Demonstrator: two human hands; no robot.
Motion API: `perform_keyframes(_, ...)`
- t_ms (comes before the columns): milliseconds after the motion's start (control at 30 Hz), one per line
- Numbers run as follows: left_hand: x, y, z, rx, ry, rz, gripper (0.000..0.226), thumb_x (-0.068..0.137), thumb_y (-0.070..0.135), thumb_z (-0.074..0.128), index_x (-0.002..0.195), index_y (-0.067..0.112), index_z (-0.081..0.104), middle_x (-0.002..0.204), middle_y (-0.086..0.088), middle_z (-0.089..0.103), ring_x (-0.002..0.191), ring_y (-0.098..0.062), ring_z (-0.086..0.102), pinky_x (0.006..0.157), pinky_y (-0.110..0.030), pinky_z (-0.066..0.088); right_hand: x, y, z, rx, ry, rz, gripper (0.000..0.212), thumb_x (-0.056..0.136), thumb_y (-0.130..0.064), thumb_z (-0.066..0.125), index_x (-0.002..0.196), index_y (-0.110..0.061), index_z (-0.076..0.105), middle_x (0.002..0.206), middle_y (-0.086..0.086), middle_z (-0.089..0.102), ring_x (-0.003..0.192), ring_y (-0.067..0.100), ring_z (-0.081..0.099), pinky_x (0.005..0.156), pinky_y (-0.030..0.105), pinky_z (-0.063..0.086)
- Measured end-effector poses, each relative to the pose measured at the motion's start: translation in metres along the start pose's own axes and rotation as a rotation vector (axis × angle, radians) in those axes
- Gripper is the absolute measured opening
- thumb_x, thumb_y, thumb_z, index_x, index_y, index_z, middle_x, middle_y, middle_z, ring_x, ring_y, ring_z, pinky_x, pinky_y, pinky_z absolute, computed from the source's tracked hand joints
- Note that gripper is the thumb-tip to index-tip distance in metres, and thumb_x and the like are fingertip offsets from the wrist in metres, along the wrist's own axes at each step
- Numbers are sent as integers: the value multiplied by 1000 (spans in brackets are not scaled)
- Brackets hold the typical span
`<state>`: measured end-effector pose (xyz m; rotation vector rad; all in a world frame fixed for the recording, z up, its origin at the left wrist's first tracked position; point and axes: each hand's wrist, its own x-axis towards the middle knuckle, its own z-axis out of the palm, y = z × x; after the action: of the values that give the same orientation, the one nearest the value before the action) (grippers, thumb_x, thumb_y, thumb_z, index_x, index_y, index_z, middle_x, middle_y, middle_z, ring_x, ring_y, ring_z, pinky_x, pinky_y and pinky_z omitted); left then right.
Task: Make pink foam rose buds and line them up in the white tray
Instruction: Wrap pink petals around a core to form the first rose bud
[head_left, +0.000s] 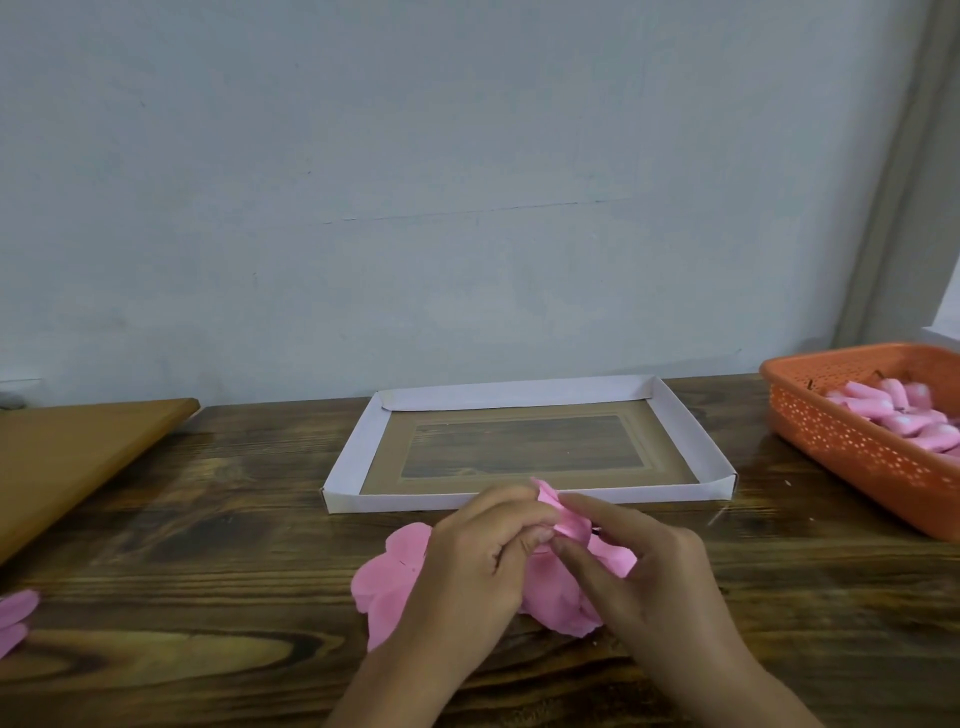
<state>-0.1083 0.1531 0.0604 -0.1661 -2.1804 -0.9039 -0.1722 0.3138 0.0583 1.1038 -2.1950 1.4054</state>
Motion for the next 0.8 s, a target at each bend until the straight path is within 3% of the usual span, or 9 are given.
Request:
perform_keyframes(133, 1, 5, 0, -14, 25, -29, 40, 90, 4, 69, 110, 38, 71, 111, 26, 68, 108, 2, 65, 89, -11, 50, -1, 7, 2, 32, 38, 6, 46, 82, -28, 79, 115, -55, 62, 101, -41, 64, 104, -16, 59, 83, 1, 44)
perform_keyframes(200, 1, 5, 1, -77, 24, -109, 45, 91, 7, 71, 110, 48, 71, 110, 28, 70, 108, 1, 67, 91, -15, 54, -1, 9, 2, 65, 39, 28, 42, 82, -33, 78, 114, -55, 62, 104, -35, 68, 107, -14, 60, 84, 3, 46)
perform_keyframes(333, 2, 7, 3, -294, 76, -281, 74, 84, 6, 80, 115, 69, 58, 106, 22, 75, 103, -3, 72, 89, -18, 56, 0, 11, 4, 153, 20, 85, 37, 76, -49, 69, 113, -50, 64, 96, -42, 67, 102, -17, 62, 80, 4, 49)
perform_keyframes(467, 3, 5, 3, -447, 127, -291, 76, 77, 1, 84, 115, 63, 62, 99, 7, 77, 98, -12, 74, 83, -20, 58, 2, 11, 3, 227, -1, 99, 36, 79, -40, 73, 113, -51, 65, 99, -34, 72, 98, -8, 68, 83, 15, 56)
perform_keyframes(567, 5, 6, 2, -494, 136, -290, 68, 73, 11, 83, 116, 61, 63, 96, 4, 77, 96, -14, 75, 82, -21, 58, 2, 11, 3, 269, -3, 99, 37, 77, -46, 70, 114, -51, 65, 100, -32, 72, 99, -7, 68, 84, 15, 55)
perform_keyframes(667, 5, 5, 2, -519, 127, -294, 70, 75, 5, 84, 114, 60, 65, 95, 2, 78, 94, -15, 75, 81, -19, 58, 2, 9, 2, 299, -2, 104, 35, 76, -46, 70, 111, -51, 66, 100, -31, 73, 99, -6, 69, 82, 14, 55)
perform_keyframes(800, 5, 4, 3, -538, 121, -315, 67, 76, -7, 82, 113, 47, 69, 93, 0, 79, 93, -16, 76, 80, -20, 58, 4, 11, 3, 396, -34, 131, 31, 77, -39, 72, 108, -35, 75, 98, -14, 78, 96, 6, 73, 82, 28, 60)
